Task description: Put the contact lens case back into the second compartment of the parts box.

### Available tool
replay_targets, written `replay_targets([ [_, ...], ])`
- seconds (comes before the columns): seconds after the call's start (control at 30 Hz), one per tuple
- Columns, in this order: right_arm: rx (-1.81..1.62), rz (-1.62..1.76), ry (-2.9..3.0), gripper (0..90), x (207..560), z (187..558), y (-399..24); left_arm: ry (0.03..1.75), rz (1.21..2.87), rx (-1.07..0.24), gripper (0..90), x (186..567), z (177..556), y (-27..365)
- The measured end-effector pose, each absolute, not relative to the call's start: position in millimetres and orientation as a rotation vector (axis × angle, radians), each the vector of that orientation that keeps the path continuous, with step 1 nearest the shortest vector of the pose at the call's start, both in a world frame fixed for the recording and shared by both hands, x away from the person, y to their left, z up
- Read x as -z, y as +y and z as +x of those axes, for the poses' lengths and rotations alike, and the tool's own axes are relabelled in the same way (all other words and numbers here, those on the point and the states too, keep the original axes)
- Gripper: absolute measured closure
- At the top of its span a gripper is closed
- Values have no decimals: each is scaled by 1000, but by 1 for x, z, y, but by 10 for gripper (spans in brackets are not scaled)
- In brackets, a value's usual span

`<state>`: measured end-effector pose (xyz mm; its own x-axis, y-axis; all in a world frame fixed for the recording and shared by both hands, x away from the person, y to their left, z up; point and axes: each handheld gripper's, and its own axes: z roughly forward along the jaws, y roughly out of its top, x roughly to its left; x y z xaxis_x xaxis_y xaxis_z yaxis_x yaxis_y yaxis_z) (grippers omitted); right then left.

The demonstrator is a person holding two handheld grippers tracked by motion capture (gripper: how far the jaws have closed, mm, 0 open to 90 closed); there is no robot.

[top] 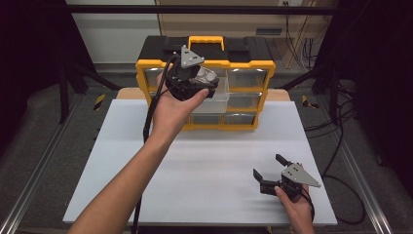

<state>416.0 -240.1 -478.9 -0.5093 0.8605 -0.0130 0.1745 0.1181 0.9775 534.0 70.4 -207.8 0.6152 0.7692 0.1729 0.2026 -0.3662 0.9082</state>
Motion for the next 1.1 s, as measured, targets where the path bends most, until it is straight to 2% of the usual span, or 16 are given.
replay_targets([
  [0.07, -1432, 1006, 1784, 25, 479, 416, -240, 781, 1876, -748, 261, 210, 537, 69],
  [0.17, -1435, 1009, 1783, 25, 479, 416, -240, 793, 1852, -748, 170, 211, 539, 70],
  [0.27, -1432, 1003, 1785, 24, 479, 416, -241, 792, 1825, -761, 121, 211, 538, 73],
  [0.53, -1434, 1010, 1783, 25, 479, 416, -240, 787, 1770, -770, 71, 212, 530, 84],
  [1.1, -1434, 994, 1790, 22, 479, 416, -238, 719, 1736, -777, 32, 217, 511, 89],
])
